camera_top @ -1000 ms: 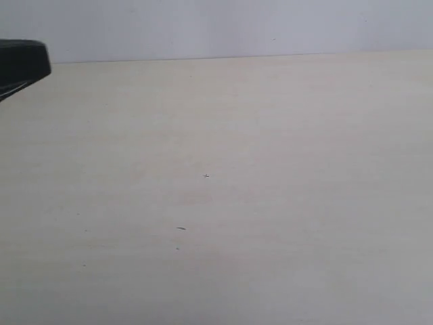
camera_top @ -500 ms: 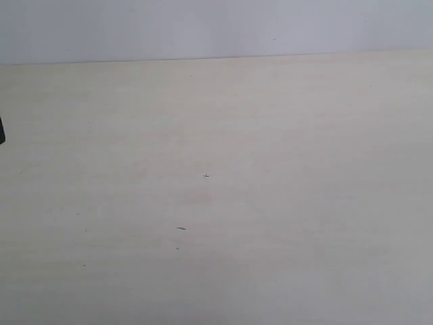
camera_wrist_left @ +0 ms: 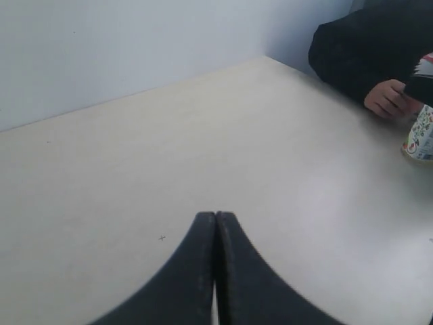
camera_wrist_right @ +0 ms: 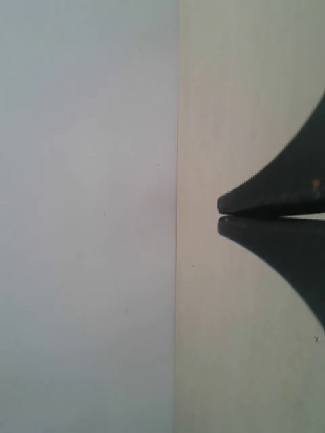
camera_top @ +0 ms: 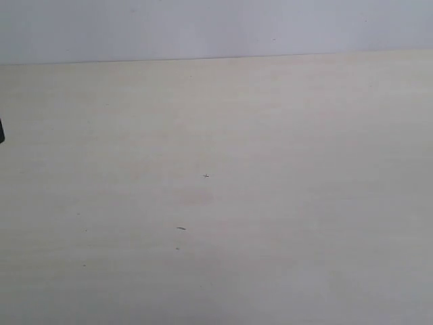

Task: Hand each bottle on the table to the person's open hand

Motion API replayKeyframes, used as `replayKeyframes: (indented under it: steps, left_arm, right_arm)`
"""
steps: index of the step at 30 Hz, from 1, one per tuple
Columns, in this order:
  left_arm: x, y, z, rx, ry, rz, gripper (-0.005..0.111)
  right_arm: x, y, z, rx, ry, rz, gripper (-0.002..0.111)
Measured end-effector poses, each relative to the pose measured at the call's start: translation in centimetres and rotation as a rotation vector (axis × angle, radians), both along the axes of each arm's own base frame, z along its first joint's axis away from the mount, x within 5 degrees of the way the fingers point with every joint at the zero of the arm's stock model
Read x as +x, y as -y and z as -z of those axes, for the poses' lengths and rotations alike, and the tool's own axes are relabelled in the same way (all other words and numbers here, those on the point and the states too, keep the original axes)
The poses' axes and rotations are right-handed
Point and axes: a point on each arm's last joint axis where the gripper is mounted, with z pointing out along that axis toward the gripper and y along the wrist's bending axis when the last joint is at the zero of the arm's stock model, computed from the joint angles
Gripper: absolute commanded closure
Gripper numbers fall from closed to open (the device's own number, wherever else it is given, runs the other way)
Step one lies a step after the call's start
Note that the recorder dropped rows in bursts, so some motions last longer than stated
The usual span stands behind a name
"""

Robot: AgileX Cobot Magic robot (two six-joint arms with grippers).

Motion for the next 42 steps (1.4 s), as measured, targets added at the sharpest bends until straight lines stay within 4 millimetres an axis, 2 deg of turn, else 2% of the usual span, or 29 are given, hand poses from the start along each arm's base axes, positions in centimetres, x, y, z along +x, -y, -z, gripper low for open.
replayKeyframes:
  steps: [5, 11, 16, 18, 25, 42]
  left_arm:
    - [1.0, -1.0, 0.0, 0.0, 0.0, -0.129, 0.107]
    - [2.3, -4.8, -0.3, -0.015, 0.026, -0.513, 0.107]
    - [1.0, -6.9, -1.1, -0.048, 0.112, -0.718, 0.107]
    - [-0.4, -7.4, -1.7, -0.072, 0.18, -0.765, 0.107]
    - [-3.9, -7.4, -2.6, -0.136, 0.342, -0.767, 0.107]
    - [-4.3, -7.4, -2.6, -0.142, 0.356, -0.766, 0.107]
  right_arm:
    - [0.0, 0.0, 0.0, 0.0, 0.0, 0.0, 0.108]
    - [0.0, 0.0, 0.0, 0.0, 0.0, 0.0, 0.108]
    - [0.0, 0.0, 0.0, 0.0, 0.0, 0.0, 0.108]
    - [0.0, 0.0, 0.0, 0.0, 0.0, 0.0, 0.108]
    - [0.0, 0.0, 0.0, 0.0, 0.0, 0.0, 0.108]
    - [0.0, 0.0, 0.0, 0.0, 0.0, 0.0, 0.108]
